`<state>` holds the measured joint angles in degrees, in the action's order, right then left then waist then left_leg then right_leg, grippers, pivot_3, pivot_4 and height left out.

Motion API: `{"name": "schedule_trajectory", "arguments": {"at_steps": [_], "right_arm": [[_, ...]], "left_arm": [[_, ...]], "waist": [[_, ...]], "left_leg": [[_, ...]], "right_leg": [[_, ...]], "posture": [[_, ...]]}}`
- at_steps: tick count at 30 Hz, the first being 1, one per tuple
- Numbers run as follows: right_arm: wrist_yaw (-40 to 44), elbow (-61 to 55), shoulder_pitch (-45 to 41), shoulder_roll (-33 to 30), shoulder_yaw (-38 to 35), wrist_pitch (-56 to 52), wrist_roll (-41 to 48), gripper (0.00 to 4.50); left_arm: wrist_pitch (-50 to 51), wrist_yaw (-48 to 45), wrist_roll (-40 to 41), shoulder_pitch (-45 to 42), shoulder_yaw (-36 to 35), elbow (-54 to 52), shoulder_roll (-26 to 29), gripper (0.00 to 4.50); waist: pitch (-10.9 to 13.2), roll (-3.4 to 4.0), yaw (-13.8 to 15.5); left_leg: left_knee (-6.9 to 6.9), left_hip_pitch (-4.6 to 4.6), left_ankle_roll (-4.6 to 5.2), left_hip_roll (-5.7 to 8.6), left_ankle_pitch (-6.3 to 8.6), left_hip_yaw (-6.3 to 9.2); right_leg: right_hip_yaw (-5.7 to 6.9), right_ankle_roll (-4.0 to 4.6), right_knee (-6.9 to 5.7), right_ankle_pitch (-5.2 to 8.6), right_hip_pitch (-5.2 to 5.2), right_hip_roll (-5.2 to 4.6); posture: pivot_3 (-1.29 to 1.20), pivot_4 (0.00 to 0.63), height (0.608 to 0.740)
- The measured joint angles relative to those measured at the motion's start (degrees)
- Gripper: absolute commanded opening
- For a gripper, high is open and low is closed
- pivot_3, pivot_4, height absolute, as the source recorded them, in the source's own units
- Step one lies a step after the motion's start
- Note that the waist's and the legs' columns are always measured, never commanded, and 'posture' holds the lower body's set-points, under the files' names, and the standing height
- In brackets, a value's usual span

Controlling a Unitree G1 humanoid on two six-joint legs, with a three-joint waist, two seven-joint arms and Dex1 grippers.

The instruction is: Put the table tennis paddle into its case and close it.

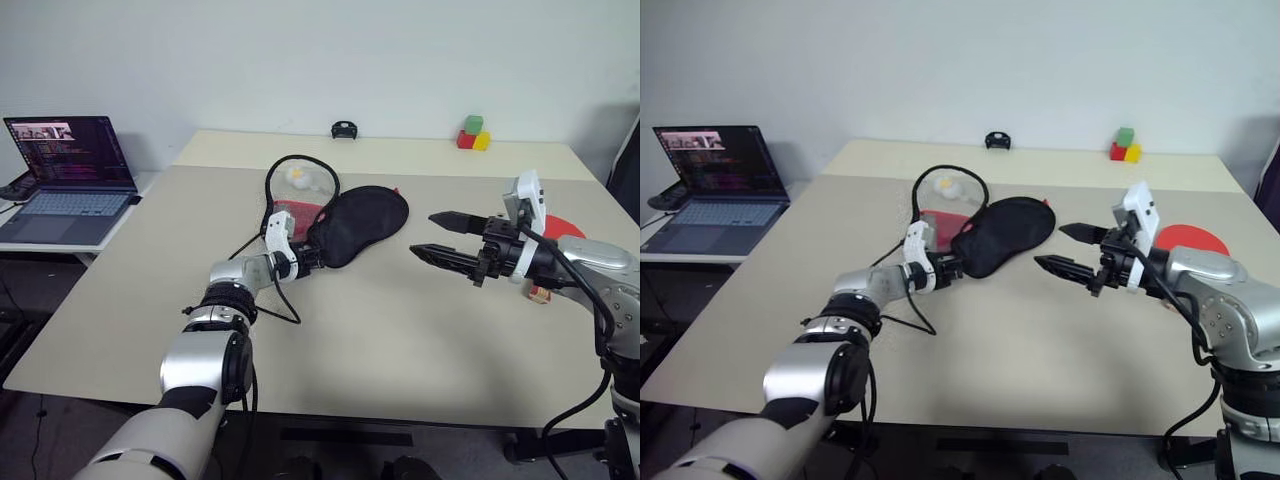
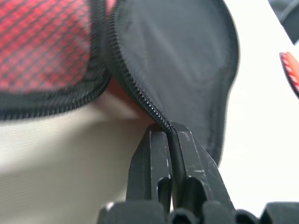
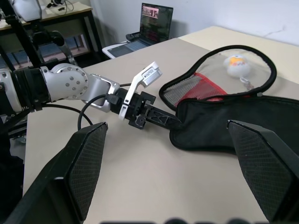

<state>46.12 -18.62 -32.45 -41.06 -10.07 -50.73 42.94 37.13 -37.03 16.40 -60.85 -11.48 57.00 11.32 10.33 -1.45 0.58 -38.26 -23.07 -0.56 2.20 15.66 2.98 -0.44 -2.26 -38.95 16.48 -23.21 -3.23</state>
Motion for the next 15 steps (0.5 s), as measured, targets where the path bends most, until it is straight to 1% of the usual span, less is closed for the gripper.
{"name": "schedule_trajectory", "arguments": {"at_steps": [2,4,8,14,15], "right_arm": [[0.0,-0.3,0.3,-0.8,-0.2,0.0,0.5,4.5],[-0.1,-0.4,0.5,-1.0,-0.4,-0.1,1.0,4.5],[-0.5,-0.9,1.6,-1.5,-1.2,-0.2,1.2,4.5],[-1.2,-1.6,2.3,-1.9,-2.1,-0.7,1.9,4.5],[-1.3,-1.6,2.4,-2.0,-2.1,-0.8,2.1,4.5]], "left_arm": [[4.4,-0.1,1.0,3.0,1.4,-7.4,-3.0,0.06],[7.8,0.1,1.8,5.8,2.6,-12.0,-5.5,0.06],[13.6,1.0,3.2,10.0,4.5,-20.6,-8.1,0.06],[14.9,2.3,3.7,11.4,6.5,-23.8,-9.3,0.06],[14.8,2.5,3.7,11.6,6.7,-24.1,-9.3,0.26]], "waist": [[0.0,0.0,-0.1],[0.0,0.0,-0.2],[0.0,0.0,-0.5],[0.0,0.0,-0.6],[0.0,0.0,-0.6]], "left_leg": [[0.0,0.01,-0.01,0.0,0.0,-0.03],[0.0,0.01,-0.01,-0.02,0.0,-0.04],[0.0,0.04,0.0,-0.07,0.0,-0.04],[0.0,0.08,0.01,-0.06,-0.01,-0.08],[0.0,0.08,0.0,-0.06,-0.01,-0.08]], "right_leg": [[-0.08,0.0,0.01,0.0,0.0,0.0],[-0.11,0.0,0.0,0.0,-0.02,0.0],[-0.12,0.0,-0.04,0.0,-0.02,0.03],[-0.15,0.0,-0.07,-0.01,-0.01,0.03],[-0.15,0.0,-0.07,-0.01,-0.01,0.03]], "posture": [[0.0,0.15,0.74],[0.0,0.15,0.74],[0.0,0.15,0.74],[0.0,0.15,0.74],[0.0,0.15,0.74]]}}
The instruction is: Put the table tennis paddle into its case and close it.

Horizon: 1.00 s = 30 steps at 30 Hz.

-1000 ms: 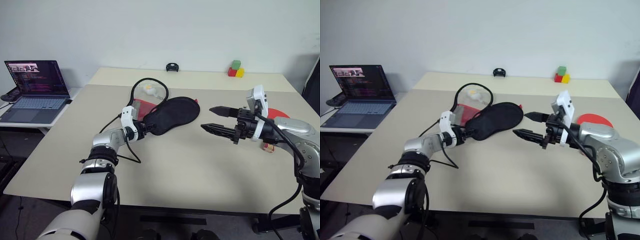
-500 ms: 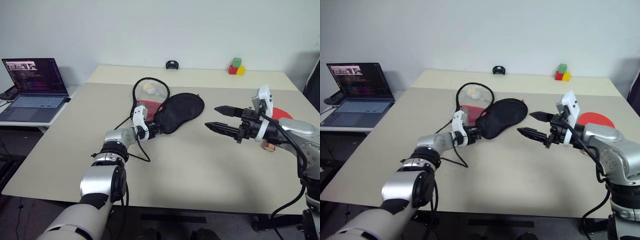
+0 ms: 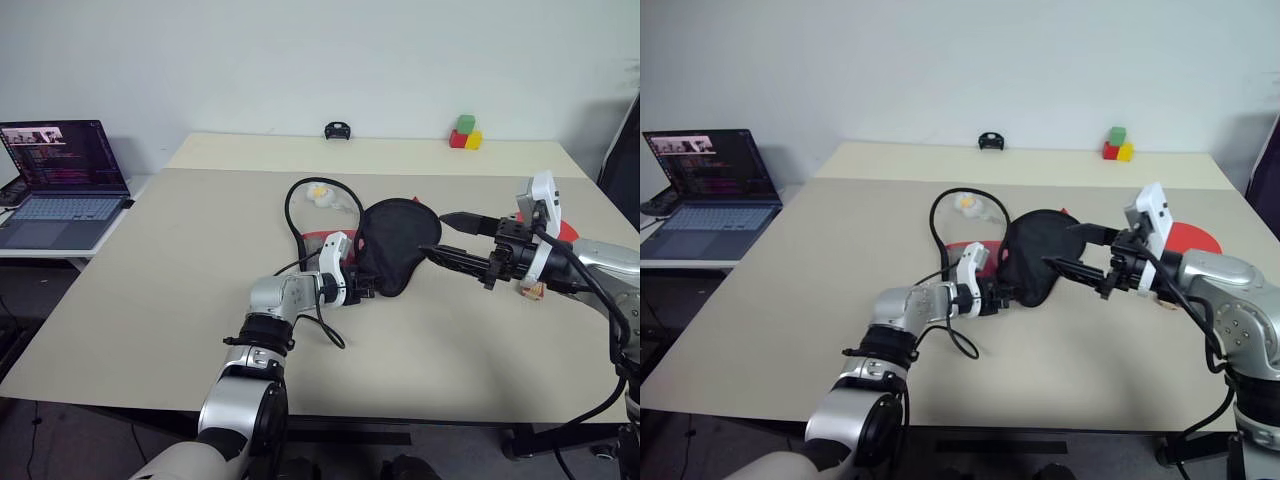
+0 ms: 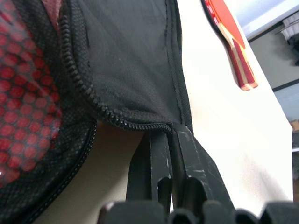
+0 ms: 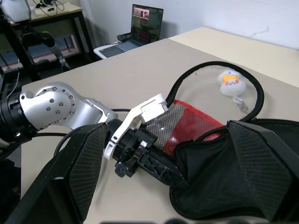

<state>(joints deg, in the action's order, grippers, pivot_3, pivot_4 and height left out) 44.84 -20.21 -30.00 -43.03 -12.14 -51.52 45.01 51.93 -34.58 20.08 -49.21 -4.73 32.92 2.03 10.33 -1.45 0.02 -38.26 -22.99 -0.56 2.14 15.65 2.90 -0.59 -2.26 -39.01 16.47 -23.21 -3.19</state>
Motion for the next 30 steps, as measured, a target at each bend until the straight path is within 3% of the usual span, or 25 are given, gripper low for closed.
{"name": "schedule_trajectory", "arguments": {"at_steps": [2,11,23,30], "right_arm": [[-0.1,0.0,0.1,-0.1,0.0,-0.1,0.3,4.5],[-0.4,-0.2,0.3,-0.3,0.0,-0.1,0.4,4.5],[-0.8,0.0,1.7,-0.1,0.1,0.0,0.7,4.5],[-3.9,3.6,0.9,3.2,3.4,-0.1,-1.3,4.5]], "left_arm": [[-0.4,0.0,0.0,0.9,0.6,-0.9,0.2,0.71],[-0.4,-1.6,0.5,3.6,3.3,-7.3,2.2,3.7],[4.9,-10.1,4.1,23.5,11.8,-40.1,21.4,3.7],[-9.5,-15.4,5.0,25.9,7.5,-46.9,27.8,3.7]], "waist": [[0.0,0.0,0.0],[0.0,0.01,-0.4],[0.0,0.06,-1.4],[0.0,0.06,-1.3]], "left_leg": [[0.0,0.0,-0.03,0.0,-0.02,0.0],[0.0,0.09,-0.01,-0.03,-0.01,-0.03],[0.08,0.13,-0.1,-0.06,-0.06,-0.06],[0.07,0.14,0.05,-0.11,0.01,-0.06]], "right_leg": [[-0.01,0.0,0.01,0.0,0.0,0.0],[-0.11,0.0,-0.06,-0.02,0.02,0.04],[-0.18,0.01,-0.01,-0.02,0.04,0.03],[-0.12,0.07,-0.04,-0.06,0.04,0.05]], "posture": [[0.0,0.15,0.74],[0.0,0.15,0.74],[0.0,0.15,0.74],[0.0,0.15,0.74]]}}
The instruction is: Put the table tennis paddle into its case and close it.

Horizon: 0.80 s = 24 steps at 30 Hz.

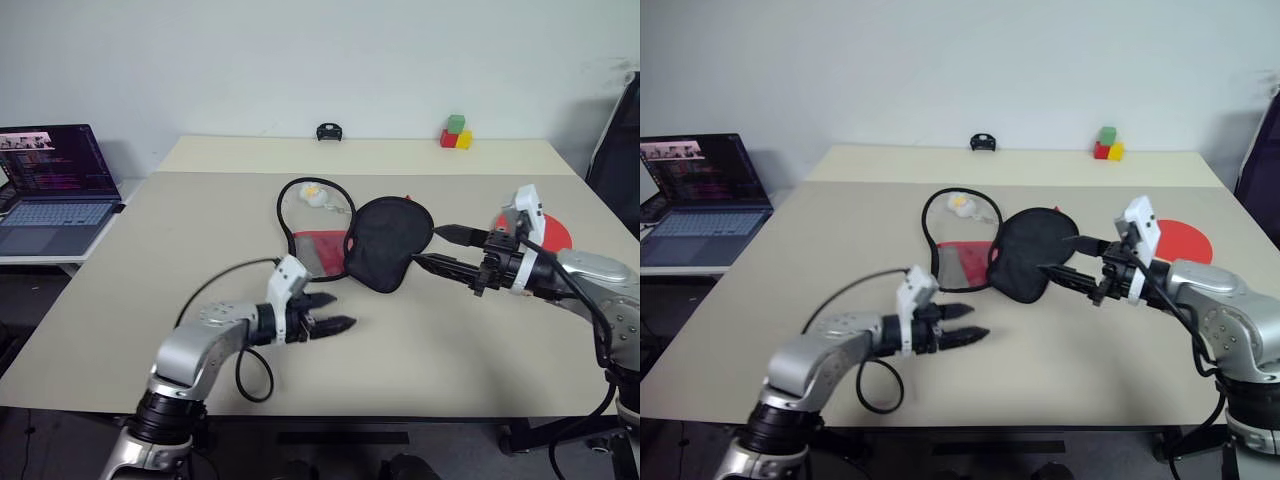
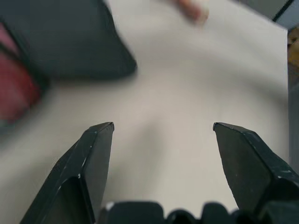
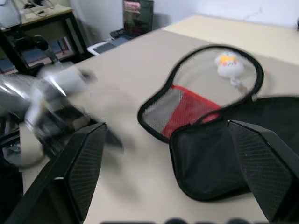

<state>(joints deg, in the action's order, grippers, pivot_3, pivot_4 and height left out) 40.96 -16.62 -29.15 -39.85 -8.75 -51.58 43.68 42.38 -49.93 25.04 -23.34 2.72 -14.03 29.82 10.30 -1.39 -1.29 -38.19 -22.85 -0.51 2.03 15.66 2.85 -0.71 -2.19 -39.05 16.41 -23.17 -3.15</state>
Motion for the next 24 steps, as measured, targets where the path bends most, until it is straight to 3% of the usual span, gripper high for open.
{"name": "schedule_trajectory", "arguments": {"at_steps": [10,24], "right_arm": [[-4.3,9.1,-3.6,2.9,7.6,0.9,-9.5,4.5],[-17.2,32.8,-12.9,16.9,10.1,4.4,-23.1,4.5]], "left_arm": [[-11.7,-0.8,-1.4,-5.1,-9.9,7.4,8.5,3.7],[-13.1,-4.4,1.7,-6.3,-12.2,11.4,10.7,3.7]], "waist": [[0.0,-0.01,-0.4],[0.0,-0.01,-0.5]], "left_leg": [[0.02,-0.02,0.03,0.0,-0.01,-0.03],[0.04,-0.04,0.0,-0.01,-0.02,-0.08]], "right_leg": [[0.02,0.0,0.04,0.0,-0.02,0.02],[0.01,0.0,0.03,0.0,-0.08,0.03]], "posture": [[0.0,0.15,0.74],[0.0,0.15,0.74]]}}
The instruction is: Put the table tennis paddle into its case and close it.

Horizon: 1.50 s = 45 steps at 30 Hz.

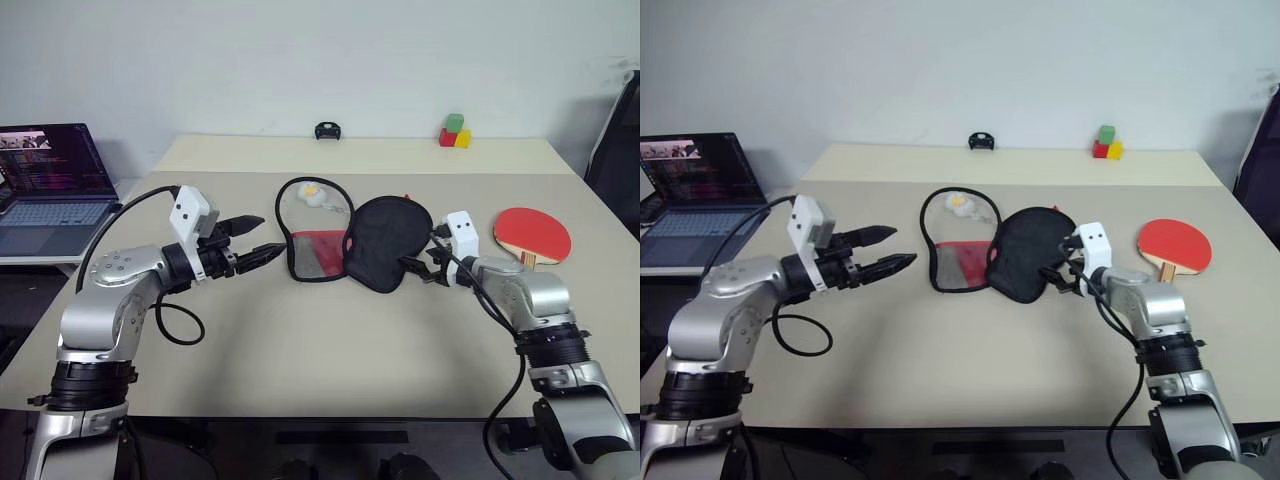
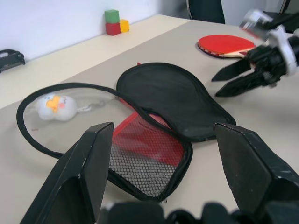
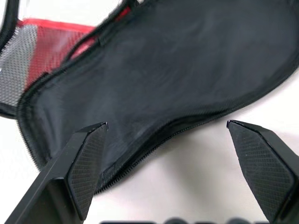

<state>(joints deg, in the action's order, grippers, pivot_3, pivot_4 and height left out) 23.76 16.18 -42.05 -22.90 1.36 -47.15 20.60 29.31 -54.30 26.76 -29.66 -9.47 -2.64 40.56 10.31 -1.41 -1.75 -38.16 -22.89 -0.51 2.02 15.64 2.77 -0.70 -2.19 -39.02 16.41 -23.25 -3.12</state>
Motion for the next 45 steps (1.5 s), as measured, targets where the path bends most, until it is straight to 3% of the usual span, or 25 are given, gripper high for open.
{"name": "schedule_trajectory", "arguments": {"at_steps": [14,18,28,35,45], "right_arm": [[0.0,5.6,-1.7,5.8,-0.2,2.6,-3.3,4.5],[-0.2,5.6,-1.7,7.8,-0.1,3.2,-4.0,3.63],[-1.3,3.5,-0.1,9.3,-0.1,2.4,-4.3,0.08],[-1.0,-3.2,2.1,6.4,-1.5,-3.1,-3.2,0.03],[4.5,-7.0,4.5,-3.7,-2.6,-9.6,-1.3,0.03]], "left_arm": [[-1.3,-0.3,-0.1,-0.2,0.1,1.2,0.0,3.7],[-2.1,-0.8,-0.1,-0.3,0.1,1.5,0.0,3.74],[-3.1,-1.9,-0.3,-0.3,0.4,2.3,0.0,3.74],[-3.5,-3.3,-0.3,-0.4,1.7,2.4,0.0,3.74],[-3.5,-5.1,-0.4,-2.1,5.3,2.4,-0.9,3.74]], "waist": [[0.0,0.0,-0.2],[0.0,0.0,-0.2],[0.0,0.0,-0.2],[0.0,0.0,-0.1],[0.0,0.0,-0.1]], "left_leg": [[0.0,0.03,0.0,-0.02,0.0,-0.01],[0.0,0.03,0.0,-0.02,0.0,-0.01],[0.0,0.02,-0.01,-0.02,0.0,-0.01],[0.0,0.0,0.01,-0.02,0.01,0.0],[-0.01,0.0,0.04,-0.01,0.02,-0.02]], "right_leg": [[-0.04,0.0,-0.05,0.0,-0.02,0.03],[-0.04,0.0,-0.06,0.0,-0.03,0.04],[-0.04,0.0,-0.05,0.0,-0.04,0.04],[-0.02,0.0,-0.04,0.0,-0.04,0.03],[-0.02,0.0,-0.05,0.0,-0.03,0.03]], "posture": [[0.0,0.15,0.74],[0.0,0.15,0.74],[0.0,0.15,0.74],[0.0,0.15,0.74],[0.0,0.15,0.74]]}}
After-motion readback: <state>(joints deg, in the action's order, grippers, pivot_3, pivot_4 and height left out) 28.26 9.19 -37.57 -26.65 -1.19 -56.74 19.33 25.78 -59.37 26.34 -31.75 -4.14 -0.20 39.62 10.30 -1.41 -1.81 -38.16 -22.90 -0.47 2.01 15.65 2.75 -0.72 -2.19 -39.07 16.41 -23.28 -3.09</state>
